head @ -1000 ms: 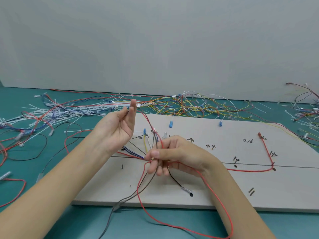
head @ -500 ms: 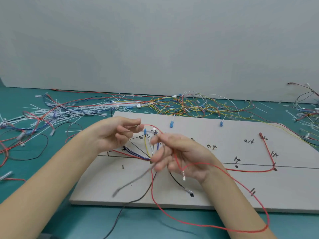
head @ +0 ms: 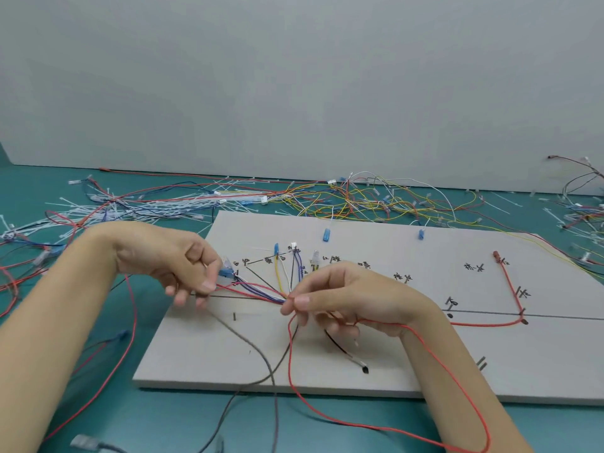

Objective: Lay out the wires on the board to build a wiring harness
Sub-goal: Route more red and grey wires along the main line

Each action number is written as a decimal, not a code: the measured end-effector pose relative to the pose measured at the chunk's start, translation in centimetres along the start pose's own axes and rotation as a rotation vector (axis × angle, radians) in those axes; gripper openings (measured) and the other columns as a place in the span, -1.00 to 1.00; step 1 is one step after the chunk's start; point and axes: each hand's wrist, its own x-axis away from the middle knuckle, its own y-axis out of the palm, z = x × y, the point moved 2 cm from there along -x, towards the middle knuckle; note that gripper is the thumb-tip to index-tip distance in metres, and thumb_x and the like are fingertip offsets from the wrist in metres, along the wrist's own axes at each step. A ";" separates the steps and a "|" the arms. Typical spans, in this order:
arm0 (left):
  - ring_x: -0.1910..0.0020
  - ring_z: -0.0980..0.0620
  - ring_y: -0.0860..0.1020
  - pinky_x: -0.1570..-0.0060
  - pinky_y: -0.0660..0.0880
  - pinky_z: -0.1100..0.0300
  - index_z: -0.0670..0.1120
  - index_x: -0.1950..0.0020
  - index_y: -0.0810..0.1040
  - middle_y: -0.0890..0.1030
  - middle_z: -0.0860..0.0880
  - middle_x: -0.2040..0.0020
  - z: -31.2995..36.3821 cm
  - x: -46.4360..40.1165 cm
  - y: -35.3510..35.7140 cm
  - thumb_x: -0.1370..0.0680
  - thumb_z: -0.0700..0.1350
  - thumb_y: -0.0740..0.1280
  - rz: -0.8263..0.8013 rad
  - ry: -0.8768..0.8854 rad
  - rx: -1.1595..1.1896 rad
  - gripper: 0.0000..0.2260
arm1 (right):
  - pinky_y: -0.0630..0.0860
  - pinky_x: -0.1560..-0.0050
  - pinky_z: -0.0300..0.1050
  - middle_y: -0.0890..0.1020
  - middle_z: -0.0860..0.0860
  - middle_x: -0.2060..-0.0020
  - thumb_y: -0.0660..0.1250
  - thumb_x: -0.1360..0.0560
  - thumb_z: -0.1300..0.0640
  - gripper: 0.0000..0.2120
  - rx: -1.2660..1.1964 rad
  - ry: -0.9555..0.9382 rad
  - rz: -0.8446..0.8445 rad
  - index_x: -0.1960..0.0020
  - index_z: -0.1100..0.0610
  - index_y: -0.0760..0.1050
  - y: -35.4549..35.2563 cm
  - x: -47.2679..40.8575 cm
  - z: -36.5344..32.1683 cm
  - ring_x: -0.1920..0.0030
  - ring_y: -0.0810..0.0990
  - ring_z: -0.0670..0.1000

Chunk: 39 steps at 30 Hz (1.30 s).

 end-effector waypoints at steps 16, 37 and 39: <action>0.27 0.14 0.67 0.37 0.44 0.39 0.00 0.20 0.73 0.72 -0.02 0.22 2.4 -0.4 2.1 -0.40 -0.07 0.53 0.207 -0.235 -0.282 -0.97 | 0.31 0.43 -0.43 0.60 0.06 0.34 0.39 -0.53 0.16 -0.86 0.319 0.062 0.106 0.00 0.20 0.67 0.3 -0.2 0.7 0.39 0.48 -0.12; 0.30 0.13 0.64 0.32 0.51 0.35 -0.02 0.19 0.71 0.70 -0.03 0.30 3.4 -1.5 4.0 -0.46 -0.24 0.45 0.224 -0.159 -0.334 -0.87 | 0.17 0.57 -0.35 0.55 -0.02 0.46 0.42 -0.48 0.20 -0.95 0.328 0.150 0.260 0.10 0.15 0.66 -1.7 0.9 0.5 0.53 0.39 -0.14; 0.32 0.15 0.64 0.31 0.51 0.34 0.01 0.20 0.72 0.70 0.00 0.29 3.5 -1.4 4.1 -0.45 -0.22 0.42 0.251 -0.153 -0.354 -0.85 | 0.16 0.58 -0.34 0.55 -0.02 0.46 0.42 -0.48 0.20 -0.95 0.324 0.149 0.272 0.10 0.15 0.66 -1.7 0.9 0.4 0.53 0.38 -0.14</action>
